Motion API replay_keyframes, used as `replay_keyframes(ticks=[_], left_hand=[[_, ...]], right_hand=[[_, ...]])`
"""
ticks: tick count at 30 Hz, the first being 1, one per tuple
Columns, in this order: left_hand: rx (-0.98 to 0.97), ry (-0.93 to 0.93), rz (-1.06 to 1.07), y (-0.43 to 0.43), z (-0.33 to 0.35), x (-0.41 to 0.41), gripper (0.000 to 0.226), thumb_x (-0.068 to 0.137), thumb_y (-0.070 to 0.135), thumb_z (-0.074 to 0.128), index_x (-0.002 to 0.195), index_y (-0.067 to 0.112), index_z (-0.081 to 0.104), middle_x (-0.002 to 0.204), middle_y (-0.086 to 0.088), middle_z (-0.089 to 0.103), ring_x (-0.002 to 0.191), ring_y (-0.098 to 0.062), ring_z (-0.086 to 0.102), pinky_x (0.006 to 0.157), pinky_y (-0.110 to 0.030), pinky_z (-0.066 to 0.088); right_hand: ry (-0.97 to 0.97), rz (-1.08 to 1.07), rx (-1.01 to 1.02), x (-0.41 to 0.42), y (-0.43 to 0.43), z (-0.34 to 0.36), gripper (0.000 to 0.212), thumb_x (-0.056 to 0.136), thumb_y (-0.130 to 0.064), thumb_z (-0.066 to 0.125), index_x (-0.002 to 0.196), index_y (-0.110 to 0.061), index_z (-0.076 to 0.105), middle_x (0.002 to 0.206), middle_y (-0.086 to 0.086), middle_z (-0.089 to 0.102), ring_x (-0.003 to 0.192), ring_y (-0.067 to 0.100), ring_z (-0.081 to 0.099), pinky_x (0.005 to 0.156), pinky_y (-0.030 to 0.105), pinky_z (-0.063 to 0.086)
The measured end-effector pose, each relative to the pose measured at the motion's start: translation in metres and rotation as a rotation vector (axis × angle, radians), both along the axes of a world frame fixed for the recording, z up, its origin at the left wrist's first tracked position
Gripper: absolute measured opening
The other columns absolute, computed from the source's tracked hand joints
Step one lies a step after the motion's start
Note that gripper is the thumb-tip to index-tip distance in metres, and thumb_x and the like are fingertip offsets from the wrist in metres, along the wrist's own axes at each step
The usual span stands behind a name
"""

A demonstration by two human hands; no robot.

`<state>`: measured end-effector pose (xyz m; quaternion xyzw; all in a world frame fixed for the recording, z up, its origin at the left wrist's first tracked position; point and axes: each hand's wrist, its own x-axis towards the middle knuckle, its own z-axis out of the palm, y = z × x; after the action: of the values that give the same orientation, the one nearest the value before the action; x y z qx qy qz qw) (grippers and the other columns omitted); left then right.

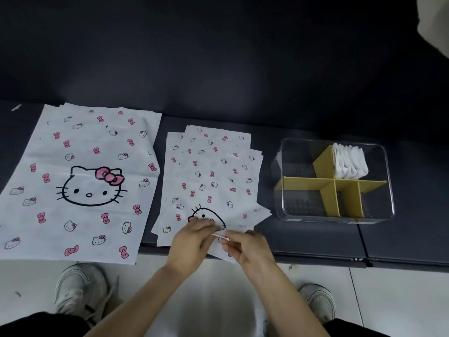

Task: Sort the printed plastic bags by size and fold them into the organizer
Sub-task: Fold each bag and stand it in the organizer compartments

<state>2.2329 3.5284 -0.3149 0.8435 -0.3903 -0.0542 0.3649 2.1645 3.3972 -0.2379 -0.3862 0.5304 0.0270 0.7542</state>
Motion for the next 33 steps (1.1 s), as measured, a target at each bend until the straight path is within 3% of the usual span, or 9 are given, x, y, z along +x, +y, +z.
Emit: replay_keyframes(ticks=[4,7,9,12,17,20,23,27,33], left_hand=[[-0.077,0.592,0.126,0.014,0.009,0.008,0.051,0.077,0.066,0.053,0.063,0.017,0.06,0.082,0.004,0.068,0.083,-0.005,0.059,0.081,-0.014,0.043],[-0.168,1.008,0.139,0.024,0.01,0.026,0.065,0.068,0.048,0.067,0.077,-0.015,0.057,0.084,-0.003,0.064,0.088,-0.014,0.06,0.088,-0.029,0.044],[-0.145,1.1,0.093,0.029,0.019,0.035,0.065,0.068,0.041,0.069,0.089,-0.019,0.06,0.094,-0.018,0.068,0.097,-0.021,0.062,0.098,-0.04,0.042],[-0.124,1.156,0.085,0.029,0.032,0.043,0.034,0.072,0.024,0.066,0.086,-0.006,0.072,0.099,-0.018,0.071,0.094,-0.021,0.066,0.092,-0.031,0.047],[-0.175,1.191,0.194,0.029,0.034,0.044,0.023,0.069,0.021,0.065,0.075,0.001,0.075,0.087,-0.016,0.071,0.081,-0.023,0.067,0.079,-0.025,0.048],[-0.214,1.135,0.243,0.028,0.035,0.041,0.039,0.067,0.027,0.069,0.08,-0.01,0.066,0.082,-0.018,0.064,0.077,-0.025,0.06,0.078,-0.033,0.042],[-0.278,1.027,0.327,0.02,0.033,0.036,0.029,0.078,0.023,0.069,0.086,-0.003,0.059,0.071,-0.011,0.06,0.068,-0.018,0.054,0.068,-0.03,0.039],[-0.122,0.486,0.493,0.003,0.027,0.025,0.017,0.089,0.013,0.063,0.099,0.02,0.05,0.06,-0.001,0.059,0.054,-0.008,0.05,0.058,-0.017,0.038],[0.185,-0.094,0.413,0.003,-0.001,0.019,0.032,0.083,0.027,0.048,0.1,0.005,0.063,0.055,-0.003,0.059,0.049,-0.027,0.053,0.056,-0.029,0.041]], right_hand=[[0.101,0.559,-0.897,-0.022,-0.024,0.001,0.075,0.064,-0.052,0.077,0.128,-0.027,0.046,0.11,-0.008,0.062,0.1,0.014,0.06,0.09,0.041,0.051],[-0.032,0.921,-1.394,-0.021,-0.036,-0.008,0.082,0.057,-0.048,0.078,0.131,-0.02,0.053,0.128,0.001,0.053,0.118,0.024,0.047,0.102,0.044,0.04],[-0.084,0.925,-1.325,-0.011,-0.041,-0.008,0.074,0.06,-0.037,0.078,0.129,-0.019,0.056,0.123,-0.002,0.055,0.116,0.021,0.048,0.103,0.041,0.038],[-0.013,0.831,-1.02,0.005,-0.054,-0.006,0.067,0.071,-0.023,0.08,0.131,-0.024,0.049,0.111,-0.01,0.056,0.106,0.009,0.05,0.098,0.031,0.041],[-0.095,0.892,-0.443,0.012,-0.064,-0.006,0.003,0.08,-0.014,0.075,0.08,-0.013,0.072,0.084,0.0,0.074,0.077,0.01,0.068,0.074,0.029,0.054],[-0.098,0.877,-0.547,0.018,-0.064,-0.008,0.013,0.083,-0.016,0.072,0.077,-0.005,0.069,0.075,-0.003,0.069,0.067,0.008,0.063,0.062,0.021,0.048],[-0.016,0.981,-0.79,0.029,-0.061,-0.02,0.011,0.086,-0.023,0.066,0.084,-0.012,0.067,0.089,-0.003,0.069,0.082,0.015,0.065,0.073,0.03,0.05],[0.024,1.074,-0.914,0.034,-0.055,-0.03,0.009,0.088,-0.027,0.062,0.094,-0.022,0.067,0.091,-0.011,0.062,0.085,0.01,0.057,0.063,0.013,0.04],[0.046,1.055,-0.91,0.039,-0.058,-0.034,0.006,0.086,-0.03,0.064,0.08,-0.03,0.064,0.083,-0.015,0.062,0.083,0.008,0.057,0.065,0.02,0.039]])
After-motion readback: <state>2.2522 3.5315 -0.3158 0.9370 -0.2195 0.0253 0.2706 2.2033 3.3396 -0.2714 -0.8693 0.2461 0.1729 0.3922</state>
